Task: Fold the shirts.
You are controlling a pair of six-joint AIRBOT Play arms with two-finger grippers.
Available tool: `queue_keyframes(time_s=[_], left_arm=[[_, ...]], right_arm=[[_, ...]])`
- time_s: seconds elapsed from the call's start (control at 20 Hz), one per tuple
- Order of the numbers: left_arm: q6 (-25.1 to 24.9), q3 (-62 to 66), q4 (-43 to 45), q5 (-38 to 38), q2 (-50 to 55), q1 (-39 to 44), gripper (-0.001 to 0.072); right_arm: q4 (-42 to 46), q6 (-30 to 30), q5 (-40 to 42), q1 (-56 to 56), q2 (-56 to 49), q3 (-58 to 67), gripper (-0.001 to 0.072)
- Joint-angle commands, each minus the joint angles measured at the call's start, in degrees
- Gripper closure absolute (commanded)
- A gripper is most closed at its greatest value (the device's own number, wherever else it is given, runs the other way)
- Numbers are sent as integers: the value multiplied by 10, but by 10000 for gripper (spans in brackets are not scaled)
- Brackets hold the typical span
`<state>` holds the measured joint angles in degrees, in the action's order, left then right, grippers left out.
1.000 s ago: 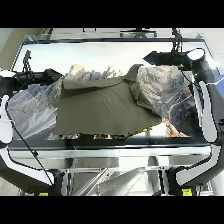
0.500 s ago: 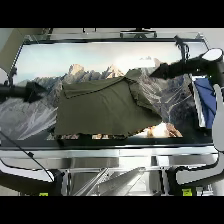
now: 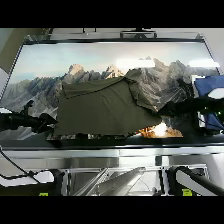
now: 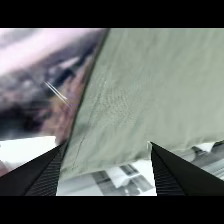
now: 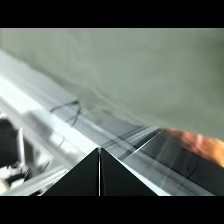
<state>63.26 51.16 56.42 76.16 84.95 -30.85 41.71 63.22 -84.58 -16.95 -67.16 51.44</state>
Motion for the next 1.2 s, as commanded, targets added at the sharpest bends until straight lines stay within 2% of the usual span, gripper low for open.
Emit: queue_keyframes(time_s=[0.0,0.15,0.3,0.35,0.4,0.45,0.5,0.55,0.65,0.85,1.15], left_arm=[[-14,-20,9,-35,1,23,138],[-14,-20,10,-37,24,24,138],[-14,-20,2,-36,40,25,139],[-18,-19,-5,-39,39,28,179],[-30,-16,-22,-39,39,30,310],[-42,-8,-40,-33,39,37,419],[-45,3,-43,-28,39,44,555],[-46,14,-39,-22,39,54,687],[-47,31,-38,-11,39,70,680],[-47,49,-35,-7,39,86,680],[-47,59,-37,-7,39,85,679]], right_arm=[[7,-19,61,-86,92,-91,692],[6,-17,114,-142,130,-115,692],[6,-17,113,-144,123,-115,689],[10,-18,113,-144,113,-115,683],[25,-17,124,-144,97,-115,563],[50,2,155,-144,76,-116,234],[68,22,172,-144,53,-116,152],[67,10,177,-144,28,-116,156],[54,-43,173,-142,-25,-116,155],[22,-109,167,-105,-109,-116,155],[-77,-191,188,-40,-190,-115,155]])
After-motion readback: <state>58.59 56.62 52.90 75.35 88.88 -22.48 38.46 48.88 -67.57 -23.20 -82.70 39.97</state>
